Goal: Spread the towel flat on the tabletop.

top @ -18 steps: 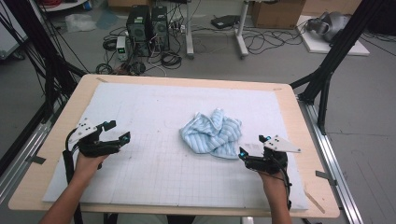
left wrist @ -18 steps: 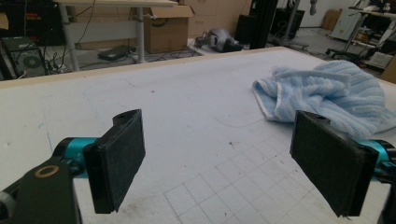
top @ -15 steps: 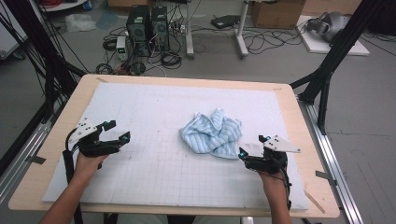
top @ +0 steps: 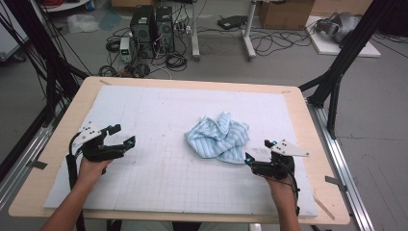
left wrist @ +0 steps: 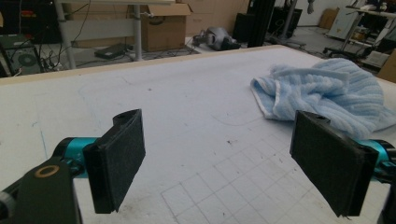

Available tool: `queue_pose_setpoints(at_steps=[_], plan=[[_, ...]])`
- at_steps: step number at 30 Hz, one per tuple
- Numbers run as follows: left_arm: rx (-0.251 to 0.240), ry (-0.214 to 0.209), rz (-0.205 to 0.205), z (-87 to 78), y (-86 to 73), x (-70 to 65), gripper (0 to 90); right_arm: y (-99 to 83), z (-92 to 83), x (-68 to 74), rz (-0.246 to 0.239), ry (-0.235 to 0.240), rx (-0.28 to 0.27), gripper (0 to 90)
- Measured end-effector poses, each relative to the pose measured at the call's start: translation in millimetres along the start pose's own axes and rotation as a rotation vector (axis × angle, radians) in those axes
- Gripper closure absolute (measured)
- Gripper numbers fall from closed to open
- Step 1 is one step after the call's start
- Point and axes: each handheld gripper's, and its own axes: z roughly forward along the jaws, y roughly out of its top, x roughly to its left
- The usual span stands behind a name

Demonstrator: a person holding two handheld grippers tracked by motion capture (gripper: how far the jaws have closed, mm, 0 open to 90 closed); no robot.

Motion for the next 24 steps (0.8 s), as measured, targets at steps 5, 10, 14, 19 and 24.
queue_pose_setpoints(at_steps=[5, 10, 14, 19, 24], plan=[[0.002, -0.008, 0.010, -0.3, 0.5, -2.0, 18.4, 1.7, 0.5, 3.2, 0.005, 0.022, -0.003, 11.7], [0.008, -0.015, 0.011, 0.6, -0.4, -3.6, 18.4, 4.1, 3.8, 10.6, -0.016, 0.056, 0.013, 11.7], [0.007, -0.010, 0.013, -1.4, -0.5, -3.2, 18.5, 8.7, 6.1, 15.2, -0.021, 0.083, 0.006, 11.7], [0.015, -0.009, 0.015, -2.1, -1.8, -2.8, 18.6, 16.4, 13.3, 24.5, -0.039, 0.164, 0.007, 11.9], [0.022, -0.012, 0.018, -1.8, -3.1, -2.2, 18.8, 27.2, 24.2, 38.1, -0.068, 0.221, 0.011, 11.9]])
